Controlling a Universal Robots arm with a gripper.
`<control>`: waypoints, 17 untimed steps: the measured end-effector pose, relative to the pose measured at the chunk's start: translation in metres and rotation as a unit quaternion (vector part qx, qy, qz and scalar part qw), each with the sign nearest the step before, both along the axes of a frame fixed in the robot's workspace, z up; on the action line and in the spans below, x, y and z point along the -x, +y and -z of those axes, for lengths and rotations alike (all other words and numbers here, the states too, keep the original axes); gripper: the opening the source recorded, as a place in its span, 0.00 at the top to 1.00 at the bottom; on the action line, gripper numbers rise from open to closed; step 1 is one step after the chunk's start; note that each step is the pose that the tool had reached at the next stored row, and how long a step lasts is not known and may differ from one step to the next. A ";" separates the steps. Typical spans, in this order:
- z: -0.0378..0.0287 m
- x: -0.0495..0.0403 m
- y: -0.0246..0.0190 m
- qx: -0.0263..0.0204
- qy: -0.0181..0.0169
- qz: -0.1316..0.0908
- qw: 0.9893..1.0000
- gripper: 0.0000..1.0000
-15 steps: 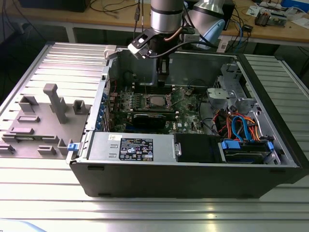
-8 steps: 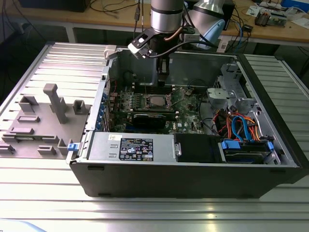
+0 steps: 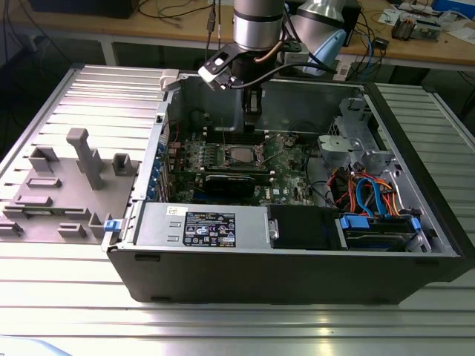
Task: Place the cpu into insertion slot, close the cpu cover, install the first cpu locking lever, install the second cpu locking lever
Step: 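Close the cpu cover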
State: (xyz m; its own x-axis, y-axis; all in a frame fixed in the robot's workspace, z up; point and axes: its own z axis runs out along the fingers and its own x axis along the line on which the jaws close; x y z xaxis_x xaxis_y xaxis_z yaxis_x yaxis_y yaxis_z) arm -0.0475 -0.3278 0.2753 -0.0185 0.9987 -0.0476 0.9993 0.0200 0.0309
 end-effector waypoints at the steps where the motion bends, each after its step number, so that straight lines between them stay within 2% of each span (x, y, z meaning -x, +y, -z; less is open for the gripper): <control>1: -0.0001 0.0000 0.0000 0.000 0.000 0.000 1.000 0.89; 9: -0.0050 0.0000 0.0000 0.000 0.000 0.000 1.000 0.89; 17: -0.0061 -0.0002 0.0000 0.000 0.000 0.000 1.000 0.89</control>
